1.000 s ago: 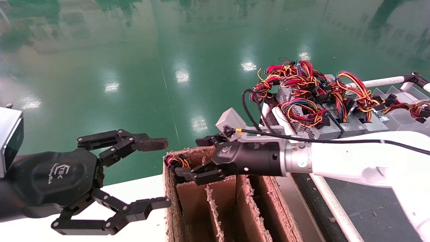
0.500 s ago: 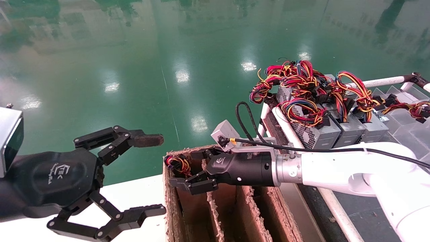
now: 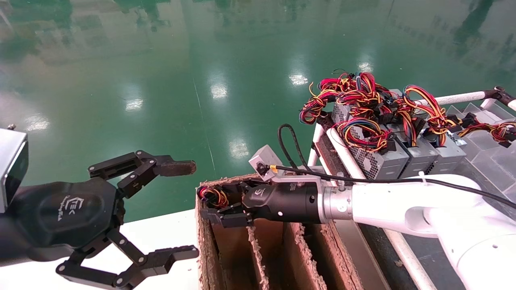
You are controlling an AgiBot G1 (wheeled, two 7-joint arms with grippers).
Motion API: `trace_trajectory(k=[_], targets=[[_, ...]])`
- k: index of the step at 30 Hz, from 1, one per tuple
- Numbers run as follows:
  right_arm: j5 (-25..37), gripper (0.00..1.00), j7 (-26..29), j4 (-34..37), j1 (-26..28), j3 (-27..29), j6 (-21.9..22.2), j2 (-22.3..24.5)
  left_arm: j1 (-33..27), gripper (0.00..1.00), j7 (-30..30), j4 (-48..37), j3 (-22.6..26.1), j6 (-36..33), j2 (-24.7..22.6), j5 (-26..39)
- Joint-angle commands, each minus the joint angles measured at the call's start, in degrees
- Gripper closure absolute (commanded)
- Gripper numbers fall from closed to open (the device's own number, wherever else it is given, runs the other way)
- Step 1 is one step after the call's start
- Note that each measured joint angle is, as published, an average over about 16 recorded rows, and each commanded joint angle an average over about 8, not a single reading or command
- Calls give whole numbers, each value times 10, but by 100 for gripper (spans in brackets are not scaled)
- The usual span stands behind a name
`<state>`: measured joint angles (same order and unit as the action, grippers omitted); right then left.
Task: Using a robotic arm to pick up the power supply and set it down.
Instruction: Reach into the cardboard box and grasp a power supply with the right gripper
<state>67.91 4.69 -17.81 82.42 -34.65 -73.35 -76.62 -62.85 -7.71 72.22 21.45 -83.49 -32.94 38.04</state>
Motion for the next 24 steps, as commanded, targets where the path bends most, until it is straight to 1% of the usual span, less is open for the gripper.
trace_trajectory(k=[1, 12, 24], targets=[[-2, 100, -5, 9, 1, 0, 3, -4, 0, 0, 0, 0, 0, 0, 0, 0], [-22, 100, -14, 25, -4, -9, 16, -8, 0, 0, 0, 0, 0, 0, 0, 0], [-48, 100, -38, 18, -11, -20, 30, -8, 0, 0, 0, 0, 0, 0, 0, 0]])
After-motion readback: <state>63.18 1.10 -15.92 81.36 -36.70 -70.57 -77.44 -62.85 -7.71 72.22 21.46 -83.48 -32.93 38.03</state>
